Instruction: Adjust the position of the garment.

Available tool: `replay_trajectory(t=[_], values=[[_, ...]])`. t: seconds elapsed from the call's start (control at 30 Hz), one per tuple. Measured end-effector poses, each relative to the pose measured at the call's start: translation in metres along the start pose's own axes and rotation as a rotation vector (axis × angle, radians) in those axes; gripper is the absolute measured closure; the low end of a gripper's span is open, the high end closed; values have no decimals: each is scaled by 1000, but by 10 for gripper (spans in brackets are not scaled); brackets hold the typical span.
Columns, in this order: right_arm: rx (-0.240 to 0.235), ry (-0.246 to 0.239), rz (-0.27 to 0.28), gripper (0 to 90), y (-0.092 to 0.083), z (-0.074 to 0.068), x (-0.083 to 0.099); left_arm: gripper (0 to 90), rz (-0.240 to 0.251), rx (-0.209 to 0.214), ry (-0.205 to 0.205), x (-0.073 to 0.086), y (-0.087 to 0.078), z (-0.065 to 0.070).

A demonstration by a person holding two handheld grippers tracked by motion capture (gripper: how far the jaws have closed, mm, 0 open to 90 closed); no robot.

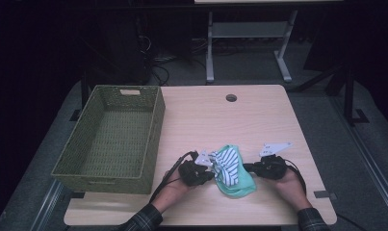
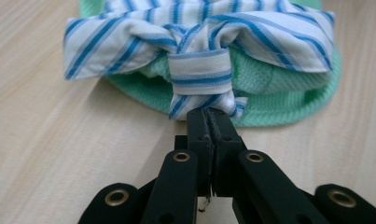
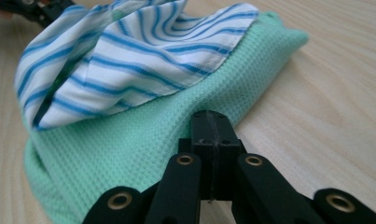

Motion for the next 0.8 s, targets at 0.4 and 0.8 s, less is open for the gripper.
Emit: replay_trajectory(t=[0.4,0.8], values=[[-15,-11,-5,898,-4,-10,4,880,13,-34,-27,-4,-2,-21],[58,31,36,610,-13,1,5,682,30,-24,-20,-6,-11,-22]])
Point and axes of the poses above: each handheld gripper's, and its own axes: y roughly forward along the jaws, x roughly out of its underside, z roughly to its right, the point moved 10 cm from there along y, roughly forward along the jaws, and after that the axes turned 3 degrees about x, right-handed, at the moved point
